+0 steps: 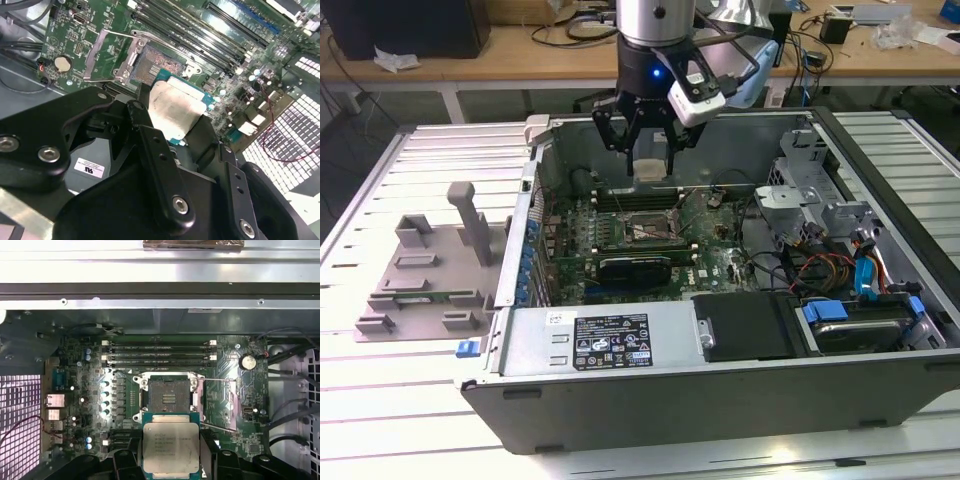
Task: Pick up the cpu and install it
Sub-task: 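Pick up the cpu and move it towards the insertion slot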
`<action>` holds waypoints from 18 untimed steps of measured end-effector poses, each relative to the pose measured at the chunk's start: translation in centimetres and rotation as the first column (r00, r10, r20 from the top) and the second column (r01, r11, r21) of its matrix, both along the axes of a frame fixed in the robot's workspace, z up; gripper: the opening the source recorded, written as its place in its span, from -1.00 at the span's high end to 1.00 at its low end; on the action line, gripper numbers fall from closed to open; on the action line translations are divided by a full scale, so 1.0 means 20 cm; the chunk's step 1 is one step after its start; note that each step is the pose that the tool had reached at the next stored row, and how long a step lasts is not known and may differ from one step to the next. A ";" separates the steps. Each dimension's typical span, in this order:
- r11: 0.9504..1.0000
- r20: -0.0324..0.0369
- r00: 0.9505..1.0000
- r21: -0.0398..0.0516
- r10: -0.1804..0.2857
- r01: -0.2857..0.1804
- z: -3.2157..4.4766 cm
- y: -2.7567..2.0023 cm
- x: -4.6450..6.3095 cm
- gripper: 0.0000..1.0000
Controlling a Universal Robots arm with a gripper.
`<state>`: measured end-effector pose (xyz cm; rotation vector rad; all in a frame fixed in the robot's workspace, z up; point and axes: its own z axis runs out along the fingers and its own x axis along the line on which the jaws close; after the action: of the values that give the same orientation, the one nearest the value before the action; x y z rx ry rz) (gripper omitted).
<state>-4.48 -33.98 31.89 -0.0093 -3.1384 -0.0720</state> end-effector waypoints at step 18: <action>1.000 0.008 1.000 0.001 0.004 -0.004 -0.150 0.082 0.00 -0.09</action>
<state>-4.45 -32.34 28.88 -0.0030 -3.1459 -0.0742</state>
